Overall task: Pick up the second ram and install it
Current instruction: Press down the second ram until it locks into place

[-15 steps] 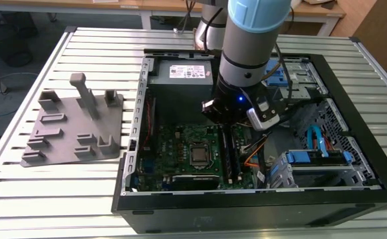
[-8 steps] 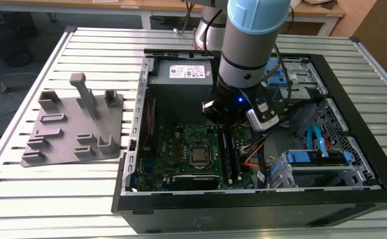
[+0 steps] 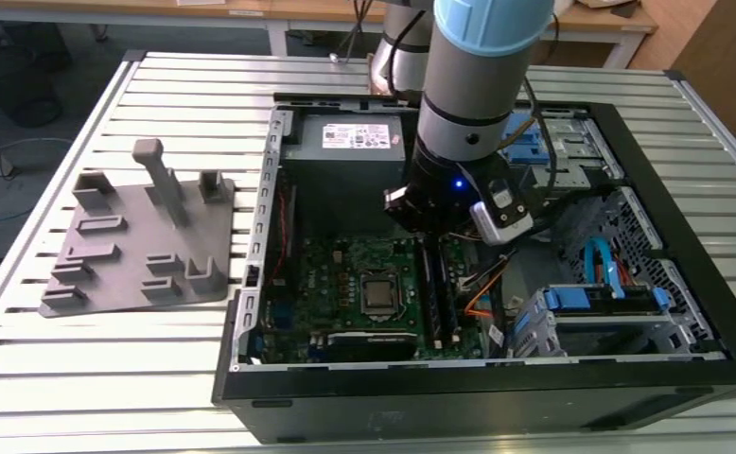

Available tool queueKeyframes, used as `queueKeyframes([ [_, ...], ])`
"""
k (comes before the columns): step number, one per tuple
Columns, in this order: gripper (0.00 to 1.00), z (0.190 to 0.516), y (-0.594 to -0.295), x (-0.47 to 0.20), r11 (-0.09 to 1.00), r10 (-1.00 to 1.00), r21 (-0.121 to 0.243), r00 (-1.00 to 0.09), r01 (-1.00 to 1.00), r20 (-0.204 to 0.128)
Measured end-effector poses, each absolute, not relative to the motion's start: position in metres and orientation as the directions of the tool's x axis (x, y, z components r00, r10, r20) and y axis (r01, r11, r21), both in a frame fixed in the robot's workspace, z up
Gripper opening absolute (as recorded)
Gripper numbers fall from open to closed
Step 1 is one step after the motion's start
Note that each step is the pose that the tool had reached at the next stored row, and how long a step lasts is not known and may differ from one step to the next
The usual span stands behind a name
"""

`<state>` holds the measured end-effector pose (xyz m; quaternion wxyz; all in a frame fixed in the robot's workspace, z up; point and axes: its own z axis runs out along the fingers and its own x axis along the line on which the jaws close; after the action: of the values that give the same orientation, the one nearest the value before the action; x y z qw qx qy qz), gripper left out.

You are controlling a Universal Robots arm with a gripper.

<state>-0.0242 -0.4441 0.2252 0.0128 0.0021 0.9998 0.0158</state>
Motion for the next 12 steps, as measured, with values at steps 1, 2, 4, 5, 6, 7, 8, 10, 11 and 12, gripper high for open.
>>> queueKeyframes([
  [1, 0.11, 0.225, -0.445, -0.024, 0.999, 0.005, 0.032, -1.0, 0.004, -0.026],
  [2, 0.11, 0.225, -0.447, -0.024, 0.999, 0.005, 0.032, -1.0, 0.004, -0.026],
  [4, 0.11, 0.225, -0.454, -0.024, 1.0, 0.005, 0.031, -1.0, 0.004, -0.026],
  [5, 0.11, 0.225, -0.458, -0.025, 1.0, 0.005, 0.03, -1.0, 0.004, -0.026],
  [6, 0.11, 0.225, -0.461, -0.025, 1.0, 0.005, 0.029, -1.0, 0.004, -0.026],
  [7, 0.11, 0.225, -0.464, -0.025, 1.0, 0.005, 0.027, -1.0, 0.004, -0.026],
  [8, 0.11, 0.225, -0.467, -0.025, 1.0, 0.005, 0.024, -1.0, 0.004, -0.026],
  [10, 0.11, 0.225, -0.473, -0.025, 1.0, 0.004, 0.017, -1.0, 0.004, -0.026],
  [11, 0.11, 0.225, -0.476, -0.025, 1.0, 0.004, 0.013, -1.0, 0.004, -0.026],
  [12, 0.11, 0.225, -0.479, -0.025, 1.0, 0.004, 0.009, -1.0, 0.004, -0.026],
])
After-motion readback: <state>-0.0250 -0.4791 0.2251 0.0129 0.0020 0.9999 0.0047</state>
